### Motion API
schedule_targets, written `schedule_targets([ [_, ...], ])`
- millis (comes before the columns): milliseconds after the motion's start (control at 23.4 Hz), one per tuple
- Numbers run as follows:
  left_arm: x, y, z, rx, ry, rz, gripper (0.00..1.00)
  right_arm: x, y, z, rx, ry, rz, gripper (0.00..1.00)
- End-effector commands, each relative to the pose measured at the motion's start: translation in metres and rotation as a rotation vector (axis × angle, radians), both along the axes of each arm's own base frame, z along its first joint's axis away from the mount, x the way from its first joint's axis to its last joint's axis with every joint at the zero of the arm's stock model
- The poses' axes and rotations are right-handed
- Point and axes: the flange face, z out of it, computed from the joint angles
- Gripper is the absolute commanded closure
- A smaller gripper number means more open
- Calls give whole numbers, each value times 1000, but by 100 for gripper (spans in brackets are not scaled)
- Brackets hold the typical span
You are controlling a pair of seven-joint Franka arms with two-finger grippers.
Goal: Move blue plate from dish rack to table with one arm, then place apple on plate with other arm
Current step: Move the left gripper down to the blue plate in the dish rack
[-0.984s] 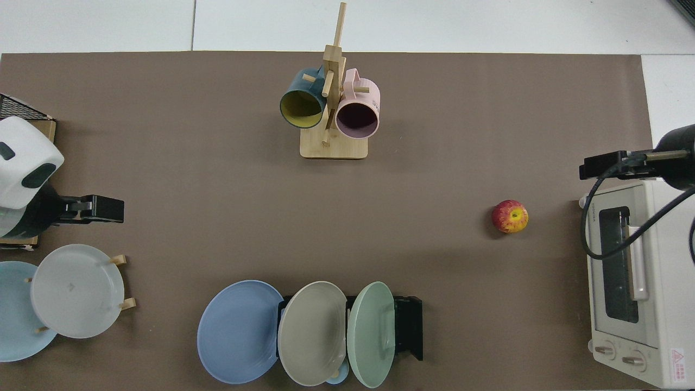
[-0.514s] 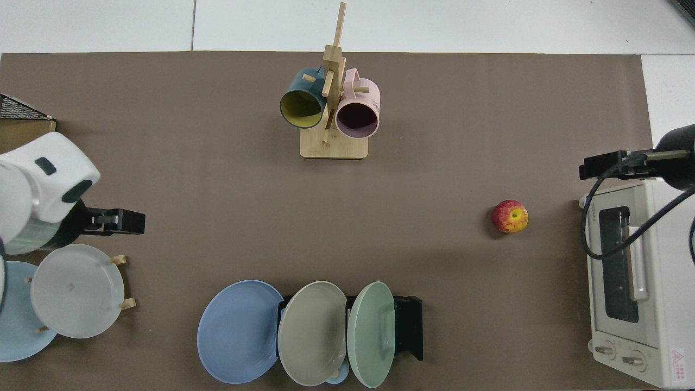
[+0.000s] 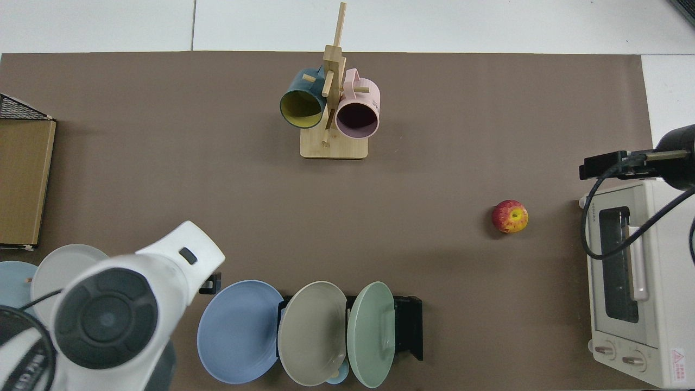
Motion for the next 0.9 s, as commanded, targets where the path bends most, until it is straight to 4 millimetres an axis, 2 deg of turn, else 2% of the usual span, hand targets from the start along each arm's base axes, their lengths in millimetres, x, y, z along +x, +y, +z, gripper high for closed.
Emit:
schedule_targets([
  [0,-16,2,-26,42,-45,-12,0,-5,-1,2,0,-18,-3,0],
  [128,-18,7,-46,43,-27,-16,0,-5,-1,2,0,-18,-3,0],
  [214,-17,7,-65,27,-21,-33,0,-5,-1,2,0,-18,-3,0],
  [300,-16,4,-74,14,-3,-40,0,-5,-1,2,0,-18,-3,0],
  [556,-16,3,-85,-12,37,-33,2,-5,-1,2,0,-18,-3,0],
  [599,-15,1,-85,-26,45,-15,22,-5,-1,2,0,-18,-3,0],
  [642,-16,0,-84,-37,60,-10,46,-5,-1,1,0,-16,-3,0],
  [770,-18,-2,-83,-60,92,0,94,-5,-1,2,0,-18,-3,0],
  [813,-19,-2,-83,-75,101,3,100,-5,-1,2,0,-18,-3,0],
  [856,-19,-3,-81,-90,108,11,100,-5,-1,2,0,-18,-3,0],
])
